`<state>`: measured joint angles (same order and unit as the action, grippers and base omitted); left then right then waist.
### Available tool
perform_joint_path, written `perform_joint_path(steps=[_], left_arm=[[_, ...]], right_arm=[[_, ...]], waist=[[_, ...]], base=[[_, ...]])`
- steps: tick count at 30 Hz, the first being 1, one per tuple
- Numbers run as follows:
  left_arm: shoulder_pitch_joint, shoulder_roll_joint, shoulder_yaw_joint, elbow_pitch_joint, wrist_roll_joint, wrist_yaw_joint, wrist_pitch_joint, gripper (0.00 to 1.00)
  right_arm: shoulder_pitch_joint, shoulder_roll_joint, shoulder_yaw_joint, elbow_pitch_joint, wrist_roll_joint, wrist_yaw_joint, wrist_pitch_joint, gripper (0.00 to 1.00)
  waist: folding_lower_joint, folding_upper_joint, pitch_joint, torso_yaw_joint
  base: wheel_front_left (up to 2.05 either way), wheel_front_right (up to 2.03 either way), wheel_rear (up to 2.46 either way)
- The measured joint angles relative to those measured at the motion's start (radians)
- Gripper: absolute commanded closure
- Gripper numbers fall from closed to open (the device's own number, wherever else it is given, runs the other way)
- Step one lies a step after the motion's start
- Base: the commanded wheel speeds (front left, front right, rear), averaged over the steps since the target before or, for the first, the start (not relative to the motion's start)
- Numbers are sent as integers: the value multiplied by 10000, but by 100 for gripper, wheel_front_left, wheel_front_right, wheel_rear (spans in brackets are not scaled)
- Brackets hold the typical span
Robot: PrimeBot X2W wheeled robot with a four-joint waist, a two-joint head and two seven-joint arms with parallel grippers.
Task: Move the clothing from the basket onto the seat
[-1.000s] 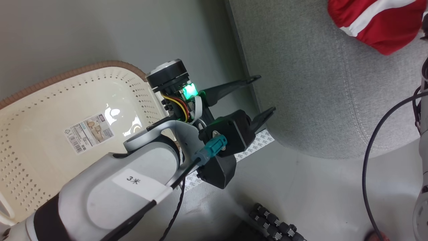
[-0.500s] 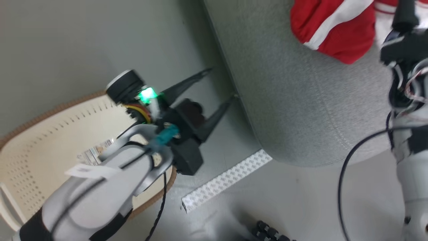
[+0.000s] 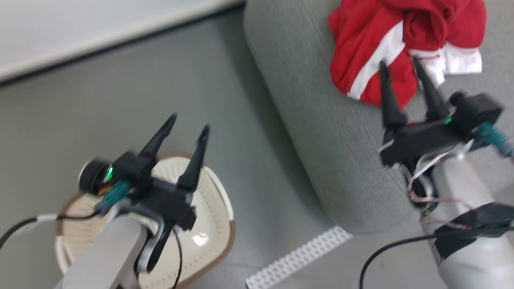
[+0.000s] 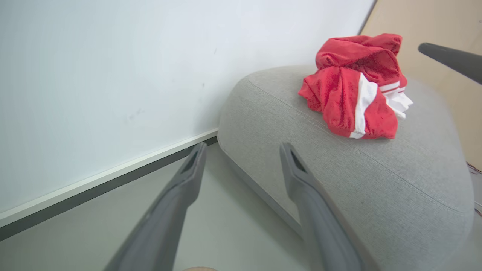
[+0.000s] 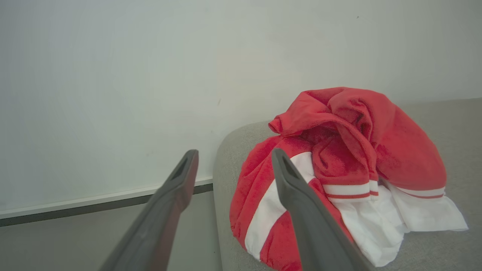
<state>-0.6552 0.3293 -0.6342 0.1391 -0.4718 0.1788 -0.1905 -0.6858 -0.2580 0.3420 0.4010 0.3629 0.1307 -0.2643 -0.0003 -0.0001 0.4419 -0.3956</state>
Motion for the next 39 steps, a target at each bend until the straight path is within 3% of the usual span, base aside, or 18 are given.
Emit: perform_joint_path(steps=[14,27,32,39], left_arm=[[2860,134,1919,-276,-926,947,-673,0],[5739,-161,4144,-2011,-38,1398,-702,0],[6819,-543,4836,-2491,506,1266,-704,0],[7657,-915,4930,-2744,1636,263,-706,0]], right_arm=[[1469,165,803,-550,-598,0,0,0],[3936,940,75,-1804,-1551,0,0,0],[4685,1062,-282,-2426,-1747,0,0,0],[5830,1068,-545,-2940,-1967,0,0,0]], waist=[[1,-1,-2192,1720],[0,-1,-3774,2963],[1,-1,-4279,3337],[1,0,-4817,3675]], base=[[0,0,0],[0,0,0],[0,0,0],[0,0,0]])
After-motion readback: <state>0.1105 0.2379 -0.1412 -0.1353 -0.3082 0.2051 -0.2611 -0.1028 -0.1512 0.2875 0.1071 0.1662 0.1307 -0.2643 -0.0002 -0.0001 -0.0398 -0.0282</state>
